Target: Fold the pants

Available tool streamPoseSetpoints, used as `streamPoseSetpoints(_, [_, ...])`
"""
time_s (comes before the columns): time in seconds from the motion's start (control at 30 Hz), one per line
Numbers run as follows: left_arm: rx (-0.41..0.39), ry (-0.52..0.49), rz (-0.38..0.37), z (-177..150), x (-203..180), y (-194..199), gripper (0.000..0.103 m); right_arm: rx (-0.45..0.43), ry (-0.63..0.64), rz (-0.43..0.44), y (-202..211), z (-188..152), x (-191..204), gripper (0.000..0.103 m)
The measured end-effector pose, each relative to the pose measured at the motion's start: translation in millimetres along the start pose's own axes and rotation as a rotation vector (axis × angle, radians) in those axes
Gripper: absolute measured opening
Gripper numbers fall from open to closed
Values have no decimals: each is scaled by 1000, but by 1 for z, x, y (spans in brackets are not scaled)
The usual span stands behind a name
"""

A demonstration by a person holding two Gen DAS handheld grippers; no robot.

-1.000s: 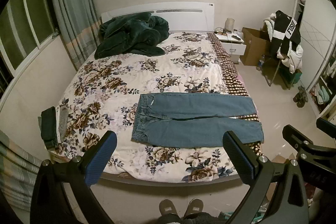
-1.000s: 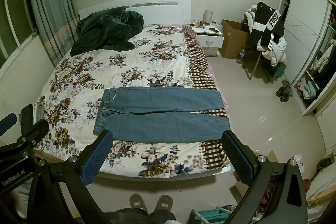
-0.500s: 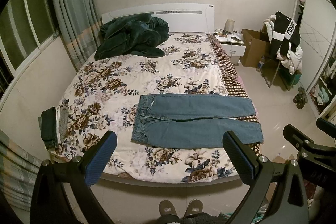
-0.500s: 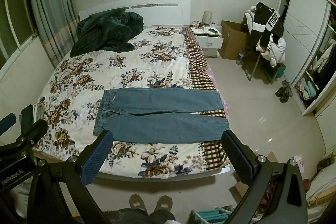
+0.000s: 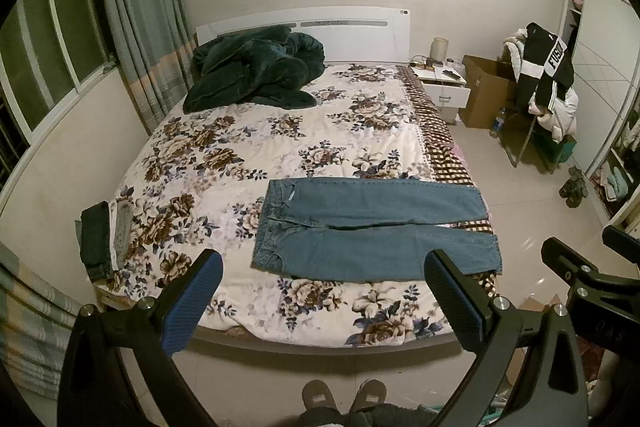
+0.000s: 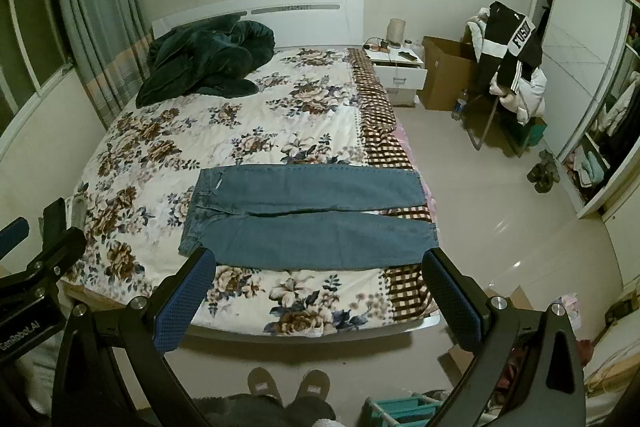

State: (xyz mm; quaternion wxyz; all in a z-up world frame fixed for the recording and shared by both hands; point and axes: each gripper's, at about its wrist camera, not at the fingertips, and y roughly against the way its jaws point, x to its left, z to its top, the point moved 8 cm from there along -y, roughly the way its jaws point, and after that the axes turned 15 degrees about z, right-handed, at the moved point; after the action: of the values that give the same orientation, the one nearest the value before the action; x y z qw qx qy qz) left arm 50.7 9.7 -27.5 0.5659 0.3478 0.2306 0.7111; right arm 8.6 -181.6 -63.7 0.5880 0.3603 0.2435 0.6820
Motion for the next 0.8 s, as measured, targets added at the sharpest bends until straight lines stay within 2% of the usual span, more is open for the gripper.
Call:
streamPoseSetpoints(0.33, [-2,4,0,0,3,0,103,0,-8,13,0,-4,0,103])
streamPoseSetpoints(0.47, [-15,38,34,13,10,-8,103,-1,-41,15,-20,-6,-27,103])
streamPoseSetpoints(0.67, [-1,121,117,36,11,-65,103,17,-153,51,-77,6,-75,103])
streamPoseSetpoints(0.8, [79,115,171,39,-2,-128,103,63,-239,17,-143,16,-117,103])
